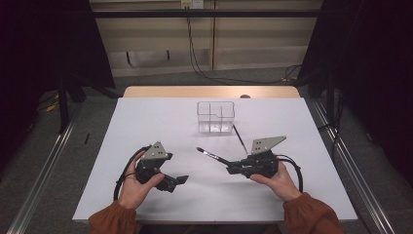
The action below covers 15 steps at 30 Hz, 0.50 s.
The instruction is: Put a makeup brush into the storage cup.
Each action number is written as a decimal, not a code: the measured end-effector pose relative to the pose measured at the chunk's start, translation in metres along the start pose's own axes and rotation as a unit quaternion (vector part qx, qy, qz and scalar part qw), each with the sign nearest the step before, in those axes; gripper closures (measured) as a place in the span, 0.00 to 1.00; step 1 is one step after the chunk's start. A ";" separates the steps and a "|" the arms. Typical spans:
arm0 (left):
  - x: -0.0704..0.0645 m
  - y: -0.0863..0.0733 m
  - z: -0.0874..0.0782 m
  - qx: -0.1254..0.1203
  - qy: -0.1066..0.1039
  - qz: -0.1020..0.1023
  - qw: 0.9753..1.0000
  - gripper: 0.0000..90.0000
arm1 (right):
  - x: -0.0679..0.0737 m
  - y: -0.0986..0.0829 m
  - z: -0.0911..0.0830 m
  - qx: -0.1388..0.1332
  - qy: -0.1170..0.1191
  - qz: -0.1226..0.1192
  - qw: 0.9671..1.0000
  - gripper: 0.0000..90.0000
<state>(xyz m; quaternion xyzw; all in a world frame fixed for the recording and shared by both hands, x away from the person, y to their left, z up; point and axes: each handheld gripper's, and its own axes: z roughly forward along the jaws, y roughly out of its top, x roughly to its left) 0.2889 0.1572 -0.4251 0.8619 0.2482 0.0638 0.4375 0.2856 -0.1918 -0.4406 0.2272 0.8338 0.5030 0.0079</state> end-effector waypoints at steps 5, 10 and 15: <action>0.001 0.000 -0.001 -0.005 0.002 -0.001 1.000 0.05 | 0.001 -0.002 0.000 -0.025 -0.009 -0.006 1.000 0.88; 0.000 -0.001 0.000 -0.007 0.003 -0.004 1.000 0.05 | 0.004 -0.001 0.001 -0.047 -0.006 -0.014 0.999 0.88; -0.002 0.001 0.003 -0.018 0.009 0.004 1.000 0.05 | 0.006 0.001 0.001 -0.060 -0.003 -0.017 0.998 0.89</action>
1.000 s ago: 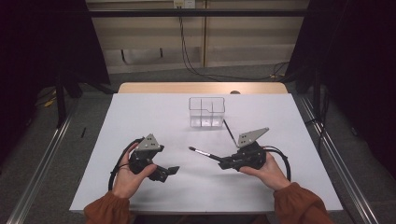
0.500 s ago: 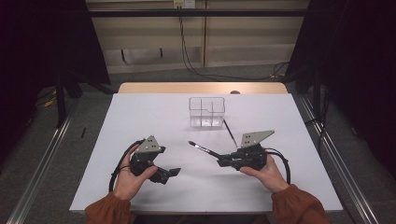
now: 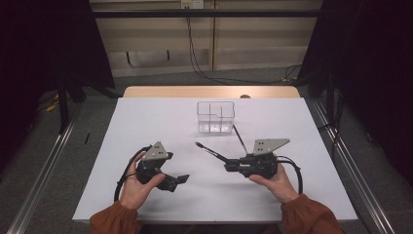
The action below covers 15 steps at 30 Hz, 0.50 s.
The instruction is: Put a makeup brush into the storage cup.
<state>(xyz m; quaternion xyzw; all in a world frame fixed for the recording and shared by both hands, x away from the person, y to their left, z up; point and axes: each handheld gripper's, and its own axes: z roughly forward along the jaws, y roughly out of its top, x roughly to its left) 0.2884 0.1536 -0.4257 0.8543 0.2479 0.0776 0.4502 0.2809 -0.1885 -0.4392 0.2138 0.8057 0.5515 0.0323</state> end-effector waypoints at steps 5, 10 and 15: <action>0.000 0.002 0.000 -0.022 -0.008 -0.010 1.000 0.05 | 0.003 0.002 0.001 -0.015 0.005 -0.006 1.000 0.88; -0.001 0.003 0.001 -0.061 -0.001 0.003 0.998 0.05 | 0.005 0.004 0.000 -0.017 0.003 -0.011 1.000 0.88; -0.007 0.007 0.006 -0.089 -0.003 0.009 0.996 0.05 | 0.005 0.005 -0.001 -0.026 0.006 -0.014 1.000 0.88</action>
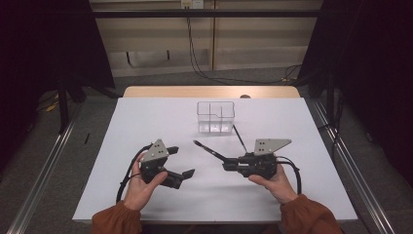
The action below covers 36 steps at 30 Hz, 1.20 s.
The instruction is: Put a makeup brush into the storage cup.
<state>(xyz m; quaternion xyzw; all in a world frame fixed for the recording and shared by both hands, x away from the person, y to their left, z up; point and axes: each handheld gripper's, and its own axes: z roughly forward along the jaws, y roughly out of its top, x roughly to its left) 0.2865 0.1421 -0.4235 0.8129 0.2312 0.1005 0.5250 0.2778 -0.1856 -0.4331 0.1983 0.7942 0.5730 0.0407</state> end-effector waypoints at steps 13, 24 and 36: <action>-0.011 0.008 0.013 -0.057 -0.050 -0.009 0.997 0.07 | 0.001 0.001 0.001 -0.004 0.005 -0.003 1.000 0.88; -0.012 0.019 0.030 -0.061 -0.064 -0.020 0.996 0.13 | 0.001 0.001 0.001 -0.005 0.009 -0.007 1.000 0.88; -0.015 0.022 0.037 -0.070 -0.081 -0.018 0.994 0.36 | 0.001 -0.001 0.003 -0.004 0.008 -0.008 1.000 0.88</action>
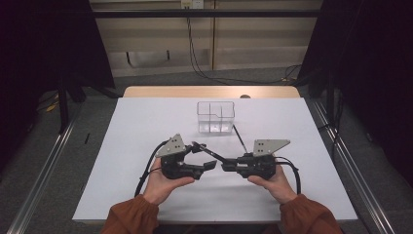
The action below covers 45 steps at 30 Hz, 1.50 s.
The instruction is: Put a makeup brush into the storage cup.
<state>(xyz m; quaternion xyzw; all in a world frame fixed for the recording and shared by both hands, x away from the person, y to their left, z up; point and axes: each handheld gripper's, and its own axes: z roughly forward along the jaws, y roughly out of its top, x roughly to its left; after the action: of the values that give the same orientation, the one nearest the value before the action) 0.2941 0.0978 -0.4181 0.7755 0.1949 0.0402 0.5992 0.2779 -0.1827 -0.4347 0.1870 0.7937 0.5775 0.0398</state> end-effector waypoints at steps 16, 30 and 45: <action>0.000 0.006 0.004 -0.019 -0.019 -0.039 0.999 0.54 | 0.001 -0.002 0.003 -0.007 0.008 -0.003 1.000 0.88; 0.003 0.008 -0.001 -0.032 -0.033 -0.077 0.996 0.69 | 0.000 -0.004 0.003 -0.007 0.004 -0.005 1.000 0.88; 0.001 0.010 -0.003 -0.039 -0.055 -0.095 0.993 0.80 | 0.003 -0.008 0.012 0.010 0.014 -0.010 1.000 0.88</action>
<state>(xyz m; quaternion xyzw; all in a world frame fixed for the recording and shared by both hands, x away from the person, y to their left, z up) 0.2971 0.0989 -0.4077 0.7305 0.2329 -0.0526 0.6398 0.2760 -0.1728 -0.4457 0.1711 0.8019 0.5715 0.0322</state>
